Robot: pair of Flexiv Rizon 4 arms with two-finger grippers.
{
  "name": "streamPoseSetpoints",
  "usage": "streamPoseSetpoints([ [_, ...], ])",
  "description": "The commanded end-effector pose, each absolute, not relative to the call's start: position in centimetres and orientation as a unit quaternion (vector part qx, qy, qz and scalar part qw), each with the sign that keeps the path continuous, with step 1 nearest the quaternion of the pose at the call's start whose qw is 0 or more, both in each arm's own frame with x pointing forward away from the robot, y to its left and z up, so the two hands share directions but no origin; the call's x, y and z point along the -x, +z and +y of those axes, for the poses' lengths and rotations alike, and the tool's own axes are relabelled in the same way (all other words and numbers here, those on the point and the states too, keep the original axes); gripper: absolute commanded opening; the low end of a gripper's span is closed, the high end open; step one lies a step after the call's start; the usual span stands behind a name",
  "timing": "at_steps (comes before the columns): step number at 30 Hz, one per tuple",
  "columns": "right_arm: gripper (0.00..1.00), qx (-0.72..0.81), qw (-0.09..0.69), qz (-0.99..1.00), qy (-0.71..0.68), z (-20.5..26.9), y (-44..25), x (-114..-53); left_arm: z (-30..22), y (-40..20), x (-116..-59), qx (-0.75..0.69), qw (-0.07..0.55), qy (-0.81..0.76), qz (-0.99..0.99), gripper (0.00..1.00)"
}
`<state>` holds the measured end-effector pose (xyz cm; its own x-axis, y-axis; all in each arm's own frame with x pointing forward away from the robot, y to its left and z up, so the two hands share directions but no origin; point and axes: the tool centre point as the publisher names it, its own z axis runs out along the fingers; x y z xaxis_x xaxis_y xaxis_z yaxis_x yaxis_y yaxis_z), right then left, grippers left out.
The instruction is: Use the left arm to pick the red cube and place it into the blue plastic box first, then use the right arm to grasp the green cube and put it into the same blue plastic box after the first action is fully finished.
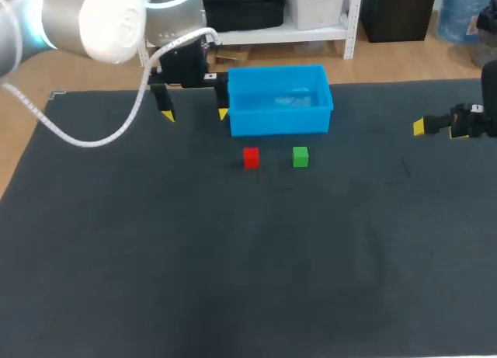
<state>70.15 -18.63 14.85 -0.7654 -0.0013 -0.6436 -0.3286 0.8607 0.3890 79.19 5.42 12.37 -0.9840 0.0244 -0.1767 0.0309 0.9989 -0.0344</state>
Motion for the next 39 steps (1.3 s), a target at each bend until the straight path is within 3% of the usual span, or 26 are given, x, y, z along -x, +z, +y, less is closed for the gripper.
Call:
streamPoseSetpoints([
  [1,1.00,0.091,0.330,0.906,0.248,-18.6,14.9,-70.1,4.4,12.0,-80.3,-0.013,0.070,-0.012,0.997,1.00],
  [39,1.00,0.091,0.330,0.906,0.248,-18.6,14.9,-70.1,-2.9,9.1,-82.2,-0.059,0.045,-0.018,0.997,1.00],
])
